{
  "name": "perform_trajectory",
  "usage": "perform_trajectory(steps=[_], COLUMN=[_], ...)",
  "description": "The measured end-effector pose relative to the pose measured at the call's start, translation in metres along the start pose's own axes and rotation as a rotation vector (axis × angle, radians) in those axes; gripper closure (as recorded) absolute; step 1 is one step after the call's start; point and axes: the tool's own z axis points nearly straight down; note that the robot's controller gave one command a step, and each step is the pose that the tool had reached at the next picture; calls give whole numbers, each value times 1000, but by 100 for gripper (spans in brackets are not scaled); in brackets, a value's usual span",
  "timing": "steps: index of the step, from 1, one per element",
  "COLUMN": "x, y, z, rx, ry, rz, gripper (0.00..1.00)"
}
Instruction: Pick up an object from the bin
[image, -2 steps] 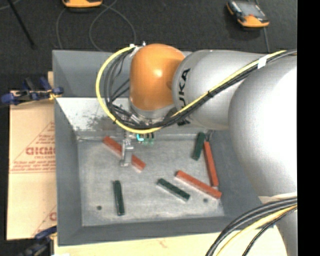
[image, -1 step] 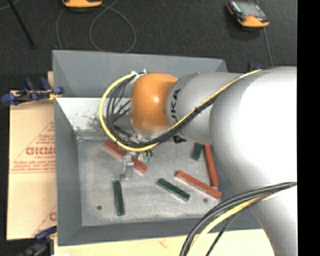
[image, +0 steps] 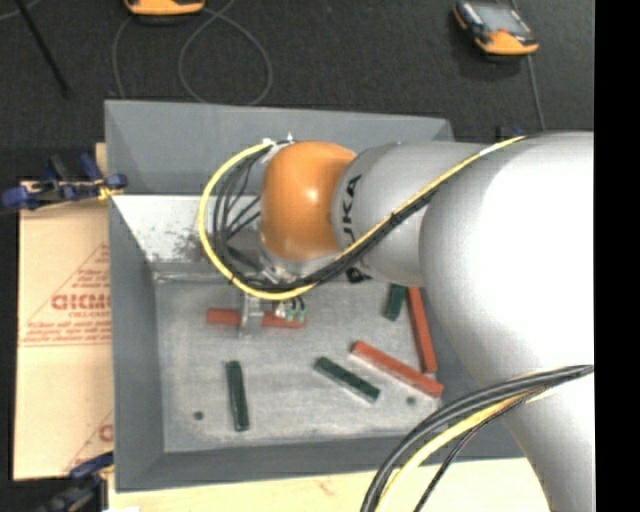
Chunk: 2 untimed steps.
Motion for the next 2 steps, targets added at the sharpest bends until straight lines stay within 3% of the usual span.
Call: perform_trajectory(steps=[1, 2], x=[13, 9], y=[-12, -52], z=[-122, -240], rx=[1, 3], ry=[-4, -7], rz=[53, 95], gripper=[100, 100])
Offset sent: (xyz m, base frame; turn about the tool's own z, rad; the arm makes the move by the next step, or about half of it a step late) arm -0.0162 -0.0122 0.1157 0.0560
